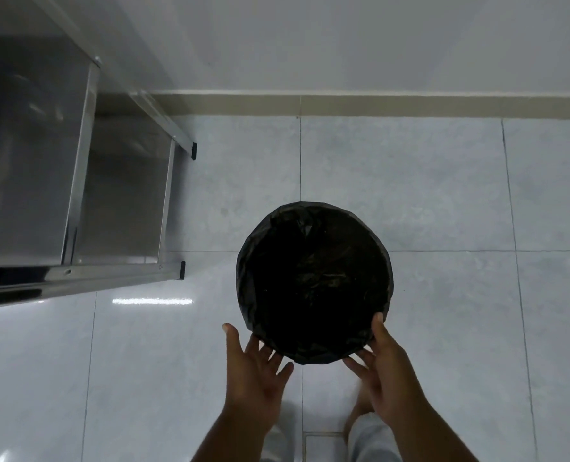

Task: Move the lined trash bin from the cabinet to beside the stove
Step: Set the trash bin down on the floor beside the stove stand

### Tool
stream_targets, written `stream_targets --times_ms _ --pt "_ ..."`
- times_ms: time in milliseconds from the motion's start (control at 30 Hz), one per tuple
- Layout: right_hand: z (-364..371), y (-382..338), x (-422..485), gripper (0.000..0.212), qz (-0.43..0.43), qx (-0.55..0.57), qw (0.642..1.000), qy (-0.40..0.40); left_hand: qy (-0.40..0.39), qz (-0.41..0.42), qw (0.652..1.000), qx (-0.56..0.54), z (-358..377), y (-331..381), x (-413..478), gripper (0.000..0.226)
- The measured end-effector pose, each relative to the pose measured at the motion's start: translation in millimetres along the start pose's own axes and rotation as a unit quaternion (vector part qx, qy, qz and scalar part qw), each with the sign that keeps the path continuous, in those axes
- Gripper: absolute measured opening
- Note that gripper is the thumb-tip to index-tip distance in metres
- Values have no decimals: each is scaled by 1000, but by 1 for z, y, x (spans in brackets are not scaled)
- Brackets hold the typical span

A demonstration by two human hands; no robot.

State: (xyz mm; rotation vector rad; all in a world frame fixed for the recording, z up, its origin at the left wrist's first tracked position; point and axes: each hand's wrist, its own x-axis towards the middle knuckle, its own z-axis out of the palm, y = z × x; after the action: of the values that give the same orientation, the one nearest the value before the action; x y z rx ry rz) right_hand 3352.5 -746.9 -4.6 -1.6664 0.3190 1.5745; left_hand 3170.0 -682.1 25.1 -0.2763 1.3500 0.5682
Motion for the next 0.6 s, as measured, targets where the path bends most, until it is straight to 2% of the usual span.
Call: stream_targets --times_ms 267,600 --pt "54 -103 51 67 -62 25 997 -41 -68 67 994 55 77 76 39 87" --pt "121 -208 106 66 -123 -11 990 -75 -120 152 970 149 177 167 83 83"
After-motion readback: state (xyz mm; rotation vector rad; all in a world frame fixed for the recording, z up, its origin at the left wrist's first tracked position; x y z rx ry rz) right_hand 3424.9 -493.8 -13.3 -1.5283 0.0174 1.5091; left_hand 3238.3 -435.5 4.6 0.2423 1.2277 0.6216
